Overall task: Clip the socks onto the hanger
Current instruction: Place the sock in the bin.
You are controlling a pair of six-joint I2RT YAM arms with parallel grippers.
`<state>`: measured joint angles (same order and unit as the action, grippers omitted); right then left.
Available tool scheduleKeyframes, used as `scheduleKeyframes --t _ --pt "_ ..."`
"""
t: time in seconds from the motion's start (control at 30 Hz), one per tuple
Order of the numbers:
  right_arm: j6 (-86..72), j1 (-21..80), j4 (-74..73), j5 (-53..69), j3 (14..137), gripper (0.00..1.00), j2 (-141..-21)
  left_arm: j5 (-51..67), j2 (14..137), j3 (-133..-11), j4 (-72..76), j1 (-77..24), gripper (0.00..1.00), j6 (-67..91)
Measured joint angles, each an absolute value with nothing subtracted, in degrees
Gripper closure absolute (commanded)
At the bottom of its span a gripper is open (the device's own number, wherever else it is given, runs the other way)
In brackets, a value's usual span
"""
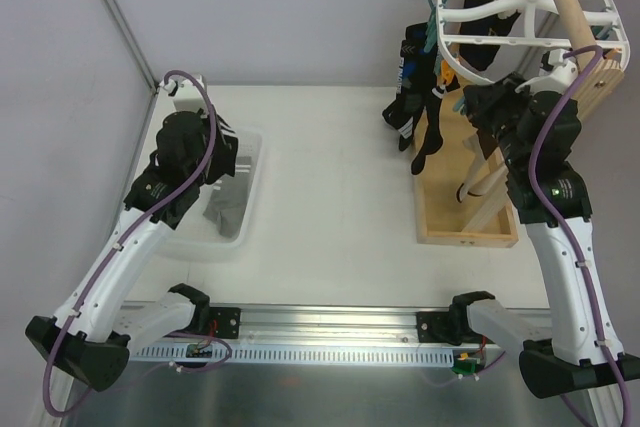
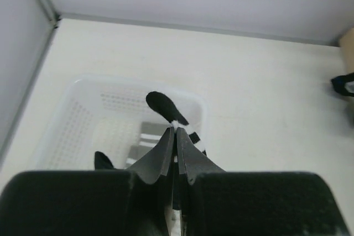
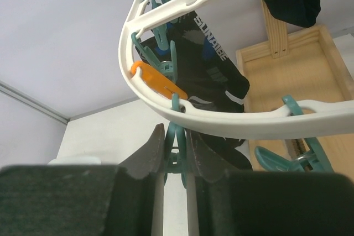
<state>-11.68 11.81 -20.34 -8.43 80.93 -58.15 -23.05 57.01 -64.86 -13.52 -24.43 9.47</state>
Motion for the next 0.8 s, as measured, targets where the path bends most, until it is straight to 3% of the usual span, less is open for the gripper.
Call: scheduleKeyframes --t 0.17,0.6,0.67,0.8 --pt "-11.7 11.7 -20.4 -8.6 80.2 0.99 -58.0 -26.0 57.4 -62.7 -14.5 -21.6 1.0 6.9" --pt "-11.2 11.5 -20.4 -9.9 79.3 0.99 -57.6 -8.6 63.9 -53.9 -16.6 -23.3 1.0 1.8" --pt "-11.2 11.4 -20.4 -9.9 79.2 0.99 -57.5 -4.6 63.4 -53.5 -16.6 -23.3 0.97 0.6" --pt "-11.3 11.4 -20.4 -9.8 79.0 0.99 -57.5 1.6 61.4 -53.2 -16.7 -23.3 0.81 -1.2"
